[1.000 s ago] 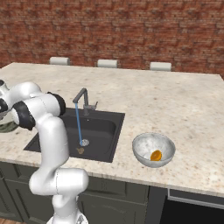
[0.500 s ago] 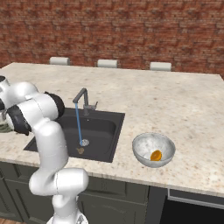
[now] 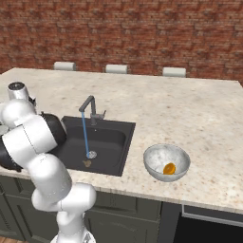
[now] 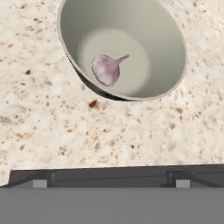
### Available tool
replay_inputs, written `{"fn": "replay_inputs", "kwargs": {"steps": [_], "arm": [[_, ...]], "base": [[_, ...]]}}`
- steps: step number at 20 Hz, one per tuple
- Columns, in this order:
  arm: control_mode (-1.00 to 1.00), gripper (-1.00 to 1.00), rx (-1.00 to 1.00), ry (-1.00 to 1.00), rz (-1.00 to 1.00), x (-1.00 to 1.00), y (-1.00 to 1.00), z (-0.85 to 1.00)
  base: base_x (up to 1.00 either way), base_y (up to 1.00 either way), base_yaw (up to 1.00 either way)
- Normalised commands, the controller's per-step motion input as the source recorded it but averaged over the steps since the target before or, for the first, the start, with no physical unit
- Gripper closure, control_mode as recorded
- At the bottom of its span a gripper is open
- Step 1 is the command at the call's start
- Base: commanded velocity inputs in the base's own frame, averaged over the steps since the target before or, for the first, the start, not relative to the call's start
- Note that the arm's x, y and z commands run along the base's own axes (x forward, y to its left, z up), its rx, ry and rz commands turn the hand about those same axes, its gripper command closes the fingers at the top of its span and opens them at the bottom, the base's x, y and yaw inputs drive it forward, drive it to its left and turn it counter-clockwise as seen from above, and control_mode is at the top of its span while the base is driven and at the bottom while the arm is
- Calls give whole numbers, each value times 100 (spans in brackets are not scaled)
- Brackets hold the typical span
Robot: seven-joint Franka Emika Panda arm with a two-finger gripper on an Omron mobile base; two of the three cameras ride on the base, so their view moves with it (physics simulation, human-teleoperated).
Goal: Pick the garlics from the sink and place them in one bowl. Place the orange in the other bowl. Then turn off the sink faucet.
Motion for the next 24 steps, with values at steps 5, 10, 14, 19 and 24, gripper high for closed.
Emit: {"fn": "replay_inputs", "kwargs": {"steps": [5, 10, 14, 19, 24], "arm": [[-100, -100, 11, 11, -26, -15, -100, 13], [-100, -100, 11, 25, -55, -1, -87, 0], [-100, -100, 14, 33, -60, 0, -64, 0], [-100, -100, 12, 36, -62, -8, -41, -3], [-100, -100, 1, 9, -60, -28, -27, -38]], "base": [[0, 0, 0], [0, 0, 0], [0, 0, 0], [0, 0, 0], [0, 0, 0]]}}
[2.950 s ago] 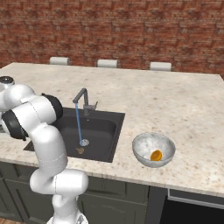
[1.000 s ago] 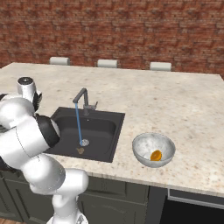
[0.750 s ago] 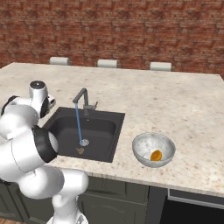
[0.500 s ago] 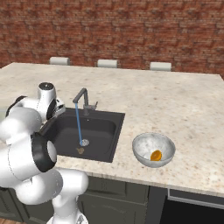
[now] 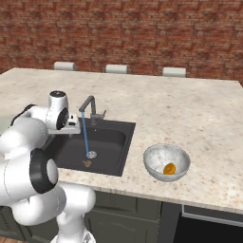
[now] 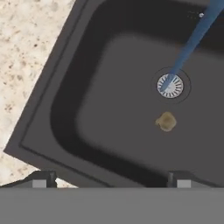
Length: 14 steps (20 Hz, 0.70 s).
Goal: Pick the garlics from the sink and place them in one bowl. Place the orange in the other bowl. Then turn off the sink faucet.
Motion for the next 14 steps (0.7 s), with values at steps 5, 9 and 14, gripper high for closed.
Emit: {"fn": "replay_inputs", "kwargs": {"steps": [5, 9, 14], "arm": [[-100, -100, -1, -11, -41, -23, -36, -56], [-100, -100, 0, -1, -13, 0, -56, -25], [-100, -100, 0, 0, -11, -4, -62, -22]], "base": [[0, 0, 0], [0, 0, 0], [0, 0, 0]]}}
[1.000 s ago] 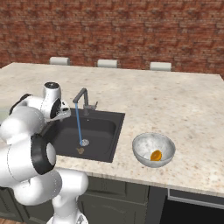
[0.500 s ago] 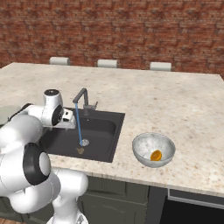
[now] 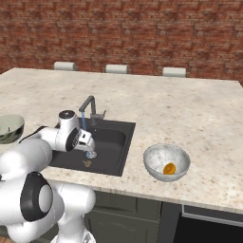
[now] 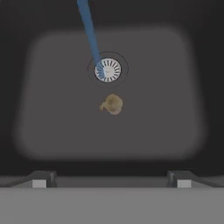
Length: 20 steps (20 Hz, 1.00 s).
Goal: Pick the garlics from the sink and place them in one bowl. Place the orange in the other bowl. Then turn off the sink faucet.
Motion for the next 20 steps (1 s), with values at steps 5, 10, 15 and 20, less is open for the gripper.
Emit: {"fn": "replay_inputs", "kwargs": {"steps": [5, 10, 15, 20], "arm": [[-100, -100, 0, 0, -9, -1, -40, -24], [-100, -100, 0, 0, 0, 0, -13, -24], [-100, -100, 0, 0, 0, 1, 0, -17], [-100, -100, 0, 0, 0, 3, 0, -18]], "base": [[0, 0, 0], [0, 0, 0], [0, 0, 0], [0, 0, 0]]}}
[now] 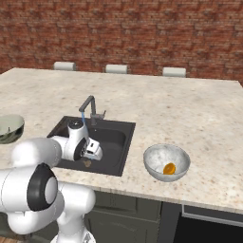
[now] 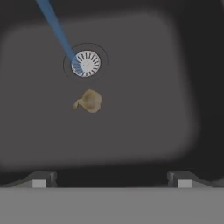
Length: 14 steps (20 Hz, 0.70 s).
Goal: Pick the garlics from the sink and place them in one bowl. Place the orange in the other bowl. Then turn off the sink faucet.
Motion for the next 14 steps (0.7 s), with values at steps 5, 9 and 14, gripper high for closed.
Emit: {"fn": "replay_inputs", "kwargs": {"steps": [5, 9, 14], "arm": [[-100, -100, 0, 0, 0, 2, 6, -17], [-100, -100, 0, 0, 0, 2, 27, -11], [-100, -100, 0, 0, -2, 5, 12, -23]], "base": [[0, 0, 0], [0, 0, 0], [0, 0, 0]]}}
